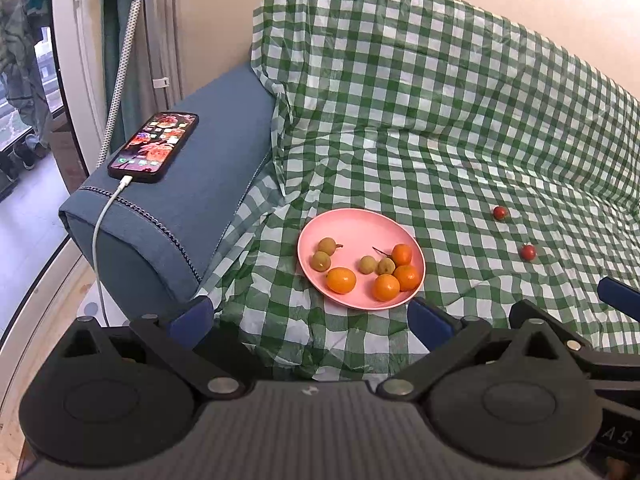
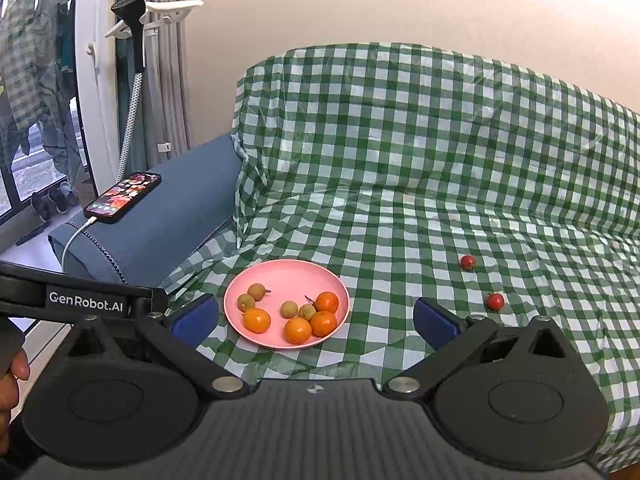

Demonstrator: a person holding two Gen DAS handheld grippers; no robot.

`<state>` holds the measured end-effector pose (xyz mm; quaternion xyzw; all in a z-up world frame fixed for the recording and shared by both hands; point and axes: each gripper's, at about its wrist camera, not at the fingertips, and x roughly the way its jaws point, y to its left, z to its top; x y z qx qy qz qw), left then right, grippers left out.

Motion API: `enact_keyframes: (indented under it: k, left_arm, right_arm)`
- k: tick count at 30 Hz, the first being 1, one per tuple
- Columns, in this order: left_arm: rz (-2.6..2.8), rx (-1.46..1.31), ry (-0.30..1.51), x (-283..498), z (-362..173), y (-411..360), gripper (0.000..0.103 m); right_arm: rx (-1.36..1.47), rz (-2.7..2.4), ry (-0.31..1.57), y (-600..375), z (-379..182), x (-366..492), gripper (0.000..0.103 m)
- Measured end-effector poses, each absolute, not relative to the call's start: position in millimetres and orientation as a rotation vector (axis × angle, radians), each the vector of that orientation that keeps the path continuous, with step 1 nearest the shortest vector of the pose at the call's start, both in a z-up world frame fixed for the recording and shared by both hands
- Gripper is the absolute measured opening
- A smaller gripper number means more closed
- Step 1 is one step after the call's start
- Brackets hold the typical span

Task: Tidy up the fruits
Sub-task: 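Raise both tools away from the plate, then lower the right tool onto a red cherry tomato while the left grasps the other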

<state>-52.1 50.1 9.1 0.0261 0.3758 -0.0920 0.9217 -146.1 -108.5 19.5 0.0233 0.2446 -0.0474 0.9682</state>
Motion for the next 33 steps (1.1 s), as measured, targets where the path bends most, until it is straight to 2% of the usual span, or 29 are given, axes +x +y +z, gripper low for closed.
enact_keyframes:
  k: [9,16,24,29,33]
  left_arm:
    - [-0.206,0.111,0.802,-29,1,21,0.103]
    - [-0.259,0.177,0.852,6,-10,-30,0.103]
    - [-0.320,0.165,0.940,86,-23,-98,0.103]
    - [-0.394,0.207,0.916,144,-36,-163,0.103]
    - [-0.479,0.245,0.941,193,-66,-224,0.103]
  right_arm:
    - [0.115,-0.132,0.523,-133,3,-133,0.102]
    - [0.205,-0.255,0.544,-181,-18,-116,0.102]
    - [0.300,-0.515,0.539,-271,-48,-73,0.102]
    - [0.303,-0.608,0.571,-329,-85,-13,0.102]
    - [0.275,-0.605,0.631,-371,-125,38,0.102]
